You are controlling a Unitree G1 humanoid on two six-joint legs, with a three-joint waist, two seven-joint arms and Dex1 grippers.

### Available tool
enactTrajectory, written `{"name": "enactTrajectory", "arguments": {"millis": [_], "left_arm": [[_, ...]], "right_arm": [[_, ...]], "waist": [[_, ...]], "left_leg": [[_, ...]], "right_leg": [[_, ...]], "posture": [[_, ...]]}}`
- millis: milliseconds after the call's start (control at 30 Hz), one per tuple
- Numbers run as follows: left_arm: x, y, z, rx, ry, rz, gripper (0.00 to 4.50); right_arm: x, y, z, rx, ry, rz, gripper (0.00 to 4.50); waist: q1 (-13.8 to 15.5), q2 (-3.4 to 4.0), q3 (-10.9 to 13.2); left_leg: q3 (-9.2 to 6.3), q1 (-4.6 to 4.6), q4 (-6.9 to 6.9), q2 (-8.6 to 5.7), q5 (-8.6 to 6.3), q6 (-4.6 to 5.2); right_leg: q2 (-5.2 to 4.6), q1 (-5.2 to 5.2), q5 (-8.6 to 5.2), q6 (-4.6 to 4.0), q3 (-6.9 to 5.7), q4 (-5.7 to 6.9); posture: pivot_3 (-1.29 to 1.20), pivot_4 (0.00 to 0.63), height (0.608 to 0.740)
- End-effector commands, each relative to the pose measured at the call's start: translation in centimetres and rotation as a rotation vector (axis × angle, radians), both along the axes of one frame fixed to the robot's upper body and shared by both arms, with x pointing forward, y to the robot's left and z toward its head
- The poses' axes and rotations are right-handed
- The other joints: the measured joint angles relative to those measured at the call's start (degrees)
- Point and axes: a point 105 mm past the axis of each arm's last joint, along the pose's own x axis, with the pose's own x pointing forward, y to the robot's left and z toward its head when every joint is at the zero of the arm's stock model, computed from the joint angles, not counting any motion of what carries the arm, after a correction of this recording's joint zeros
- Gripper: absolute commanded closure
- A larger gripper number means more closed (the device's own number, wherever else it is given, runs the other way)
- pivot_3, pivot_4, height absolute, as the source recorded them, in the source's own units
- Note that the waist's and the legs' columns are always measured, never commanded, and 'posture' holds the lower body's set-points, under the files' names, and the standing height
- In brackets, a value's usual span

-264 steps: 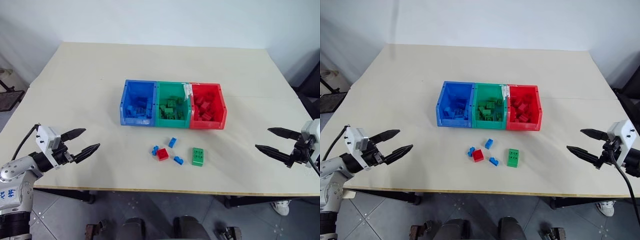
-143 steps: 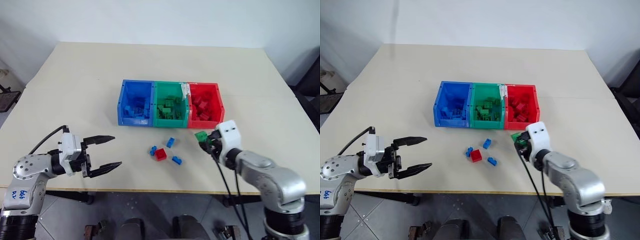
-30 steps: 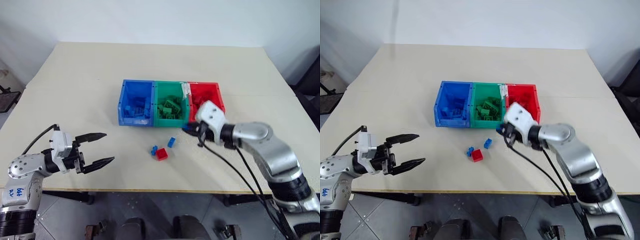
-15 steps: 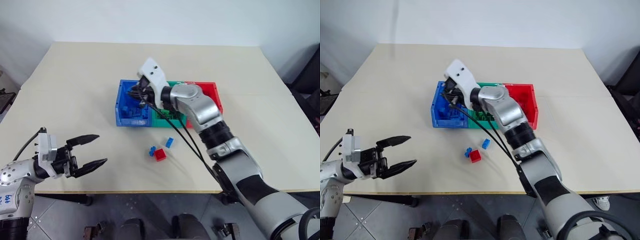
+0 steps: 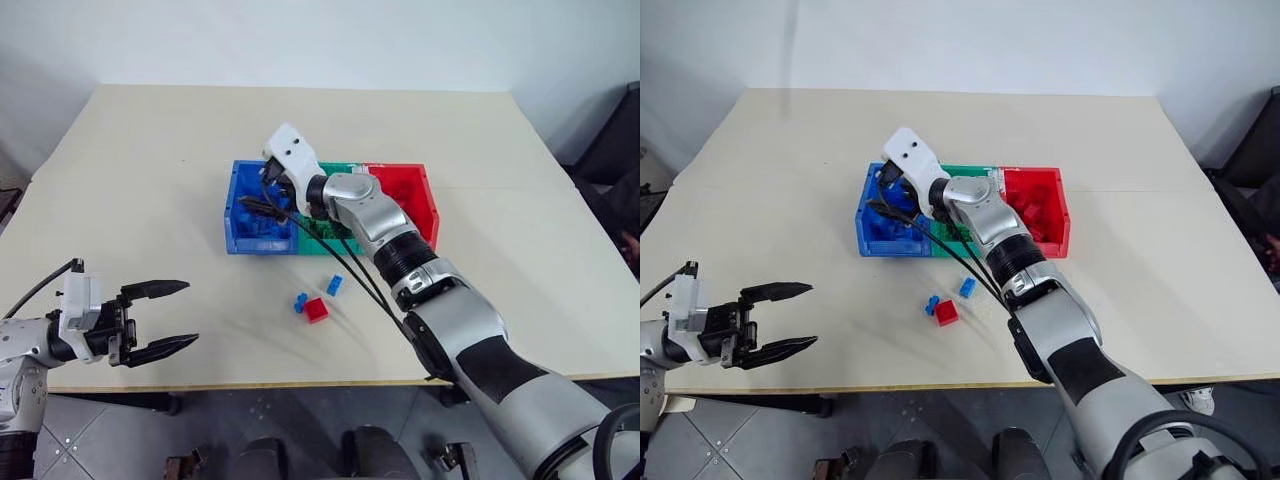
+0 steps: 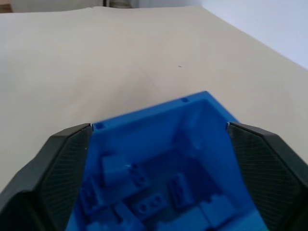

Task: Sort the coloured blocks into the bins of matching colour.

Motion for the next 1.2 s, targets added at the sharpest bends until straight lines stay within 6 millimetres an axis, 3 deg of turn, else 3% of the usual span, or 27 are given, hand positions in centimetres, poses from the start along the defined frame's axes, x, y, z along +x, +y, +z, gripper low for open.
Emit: {"name": "enactTrajectory", "arguments": {"millis": [33,67,200,433,633,733,833,933,1067,1200], "left_arm": [[0.3,-0.5,0.1,0.005,-0.025,-0.018,0.00],[0.4,-0.5,0.1,0.004,-0.030,-0.021,0.00],[0.6,-0.9,0.1,-0.036,-0.037,-0.061,0.00],[1.5,-0.7,-0.5,-0.038,-0.013,-0.075,0.00],[1.7,-0.7,-0.7,-0.050,0.000,-0.088,0.00],[1.8,-0.8,-0.7,-0.052,0.008,-0.093,0.00],[1.9,-0.7,-0.6,-0.052,0.007,-0.093,0.00],[2.1,-0.8,-0.5,-0.052,0.005,-0.095,0.00],[2.3,-1.5,-0.2,-0.058,-0.017,-0.105,0.00],[2.3,-1.6,0.1,-0.060,-0.031,-0.104,0.00]], "right_arm": [[-0.8,-1.4,1.9,0.058,-0.060,0.055,0.02],[-1.2,-1.7,1.9,0.060,-0.057,0.078,0.02],[-5.0,-6.2,-0.4,0.027,-0.011,0.210,0.02],[-11.9,-16.7,-5.7,-0.077,0.113,0.233,0.02],[-16.6,-24.2,-7.8,-0.118,0.231,0.131,0.02],[-17.7,-26.8,-8.1,-0.118,0.267,0.051,0.02],[-18.4,-27.8,-8.6,-0.143,0.292,0.022,0.02],[-18.1,-27.2,-8.3,-0.134,0.272,0.024,0.02],[-16.1,-22.2,-8.5,-0.141,0.230,0.102,0.02],[-14.0,-19.7,-9.3,-0.176,0.202,0.127,0.02]], "waist": [[0.06,-0.03,-0.02],[0.14,-0.07,-0.04],[1.16,-0.23,-0.14],[3.12,-0.19,-0.12],[3.31,-0.10,-0.07],[3.17,-0.10,-0.07],[3.16,-0.08,-0.06],[3.28,-0.08,-0.06],[2.95,-0.09,-0.06],[3.29,-0.08,-0.05]], "left_leg": [[-0.01,0.00,-0.01,0.00,0.00,0.00],[-0.01,-0.01,0.00,0.00,0.00,0.01],[-0.26,-0.06,0.08,-0.03,-0.05,0.07],[-0.23,-0.14,0.16,-0.05,-0.10,0.15],[-0.04,0.01,0.12,0.07,-0.09,0.18],[-0.02,0.03,0.11,0.08,-0.08,0.19],[0.09,0.05,0.10,0.13,-0.06,0.17],[0.08,0.05,0.12,0.14,-0.06,0.18],[0.16,0.05,0.13,0.15,-0.03,0.15],[0.13,0.02,0.11,0.17,0.00,0.09]], "right_leg": [[0.00,0.00,0.00,0.00,0.01,0.02],[0.00,0.00,0.01,0.01,0.01,0.03],[0.01,0.05,0.04,0.06,0.01,0.10],[0.00,0.38,0.04,0.07,0.01,-0.74],[0.04,1.02,0.01,0.04,-0.01,-1.80],[0.04,1.09,0.01,0.04,0.01,-1.91],[0.05,1.08,0.01,0.04,0.00,-1.97],[0.05,1.07,0.01,0.04,0.01,-1.93],[0.05,1.04,0.01,0.04,0.03,-1.95],[0.07,0.89,0.00,0.04,0.02,-1.72]], "posture": [[0.00,0.150,0.740],[0.00,0.150,0.740],[0.00,0.150,0.740],[0.00,0.150,0.740],[0.00,0.150,0.740],[0.00,0.150,0.740],[0.00,0.150,0.740],[0.00,0.150,0.740],[0.00,0.150,0.740],[0.00,0.150,0.740]]}}
